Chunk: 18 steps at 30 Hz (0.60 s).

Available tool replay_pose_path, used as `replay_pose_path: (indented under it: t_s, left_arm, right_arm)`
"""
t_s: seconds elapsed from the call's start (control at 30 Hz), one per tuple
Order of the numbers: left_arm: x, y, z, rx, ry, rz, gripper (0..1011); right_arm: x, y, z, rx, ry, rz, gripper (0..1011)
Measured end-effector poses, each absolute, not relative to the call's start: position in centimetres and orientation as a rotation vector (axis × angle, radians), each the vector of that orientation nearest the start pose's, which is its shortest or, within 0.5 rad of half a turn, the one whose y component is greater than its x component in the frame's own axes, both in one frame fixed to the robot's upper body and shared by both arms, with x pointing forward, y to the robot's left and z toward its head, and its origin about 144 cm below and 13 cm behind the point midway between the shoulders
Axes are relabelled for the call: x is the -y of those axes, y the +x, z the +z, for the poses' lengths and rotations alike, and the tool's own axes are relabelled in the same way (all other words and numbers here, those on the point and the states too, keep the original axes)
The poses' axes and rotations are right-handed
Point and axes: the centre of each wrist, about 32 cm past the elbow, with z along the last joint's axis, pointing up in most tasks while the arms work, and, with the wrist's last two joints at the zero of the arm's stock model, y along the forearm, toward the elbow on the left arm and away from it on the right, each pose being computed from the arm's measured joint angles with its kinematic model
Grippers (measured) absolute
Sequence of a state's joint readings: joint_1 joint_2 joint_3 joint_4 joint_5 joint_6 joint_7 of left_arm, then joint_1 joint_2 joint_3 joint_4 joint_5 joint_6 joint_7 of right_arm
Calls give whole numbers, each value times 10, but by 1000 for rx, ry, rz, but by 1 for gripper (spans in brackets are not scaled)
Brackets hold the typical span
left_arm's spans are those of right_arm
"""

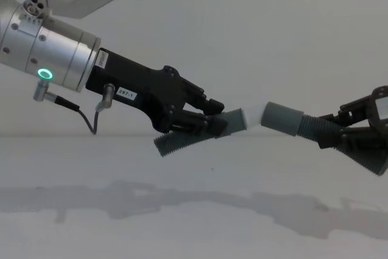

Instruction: Use both hands to pick up one end of the pipe from the table, align the ends, and insert them.

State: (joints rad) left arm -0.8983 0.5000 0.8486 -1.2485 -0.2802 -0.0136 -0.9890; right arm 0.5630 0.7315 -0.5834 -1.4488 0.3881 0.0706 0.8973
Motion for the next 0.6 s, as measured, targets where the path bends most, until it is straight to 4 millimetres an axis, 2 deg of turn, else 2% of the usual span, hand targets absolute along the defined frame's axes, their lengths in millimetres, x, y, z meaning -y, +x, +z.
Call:
replay_pose_path:
  t_s: [0.6]
  left_arm:
    - [-216, 620, 1315, 422, 469, 63, 329]
  right_arm:
    - [320, 559, 1274, 227, -440, -361, 282]
